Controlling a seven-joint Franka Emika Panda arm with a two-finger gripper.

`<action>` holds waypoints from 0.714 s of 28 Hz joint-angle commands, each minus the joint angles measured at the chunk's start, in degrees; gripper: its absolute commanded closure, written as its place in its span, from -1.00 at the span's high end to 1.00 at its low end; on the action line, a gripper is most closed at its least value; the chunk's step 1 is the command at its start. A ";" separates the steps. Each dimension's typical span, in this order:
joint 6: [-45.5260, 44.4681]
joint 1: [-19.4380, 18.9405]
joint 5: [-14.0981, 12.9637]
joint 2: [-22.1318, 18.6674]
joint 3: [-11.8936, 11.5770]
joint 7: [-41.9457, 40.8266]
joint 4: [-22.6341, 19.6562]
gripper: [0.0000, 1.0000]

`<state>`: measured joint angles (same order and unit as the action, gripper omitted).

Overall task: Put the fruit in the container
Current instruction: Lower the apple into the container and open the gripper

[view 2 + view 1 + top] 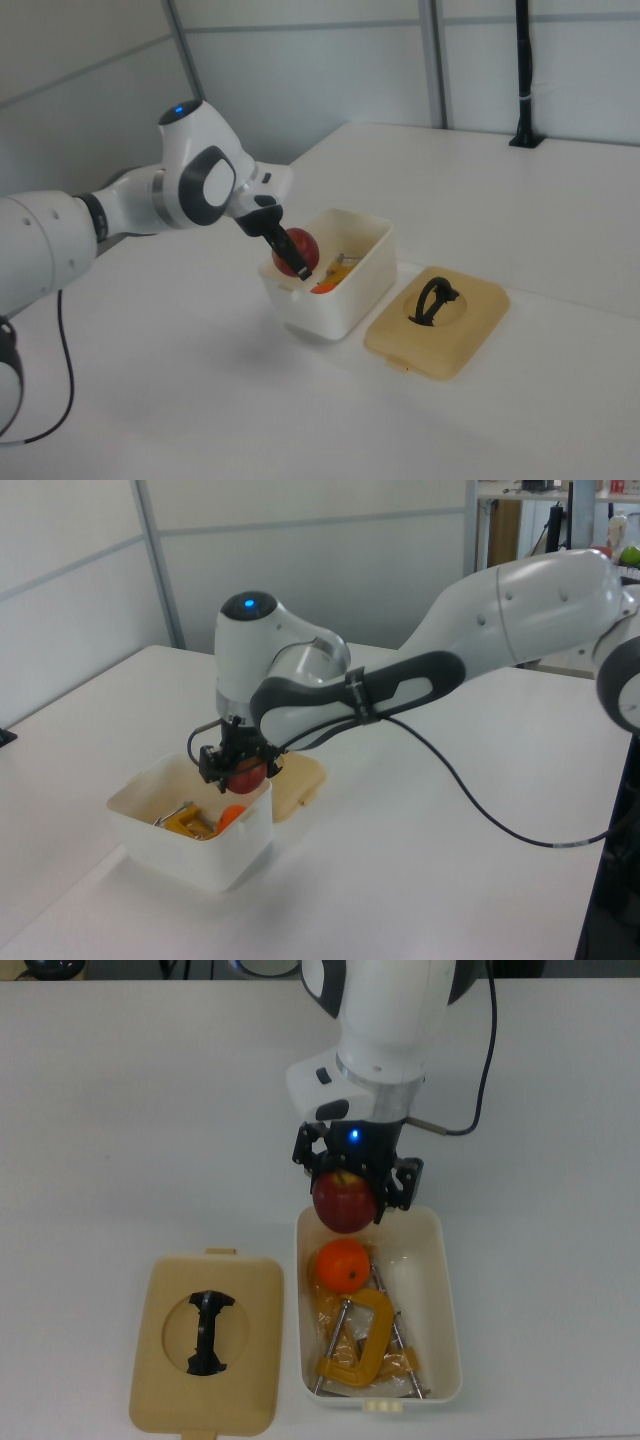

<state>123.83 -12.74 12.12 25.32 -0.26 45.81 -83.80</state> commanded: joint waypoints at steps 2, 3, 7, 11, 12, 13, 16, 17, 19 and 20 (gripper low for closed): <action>-1.31 -0.80 6.06 5.00 -0.09 9.29 4.61 1.00; -1.57 -0.80 6.42 4.83 0.00 9.30 4.52 1.00; -1.93 -0.71 5.63 3.34 0.08 7.20 4.35 1.00; -6.29 -0.10 0.57 -0.69 0.17 -4.35 1.29 1.00; -7.89 0.17 -1.56 -1.49 0.17 -7.72 1.19 1.00; -9.64 0.52 -3.67 -2.20 0.17 -10.97 1.18 1.00; -18.75 0.87 -9.29 -4.92 -0.62 -21.94 1.36 1.00; -21.06 0.87 -9.92 -5.63 -0.79 -23.99 1.45 1.00; -25.02 1.22 -10.37 -7.12 -1.06 -27.07 1.45 1.00; -26.61 1.66 -10.37 -7.82 -0.97 -28.39 1.45 1.00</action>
<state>105.19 -11.96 4.69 22.90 -0.54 26.88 -79.88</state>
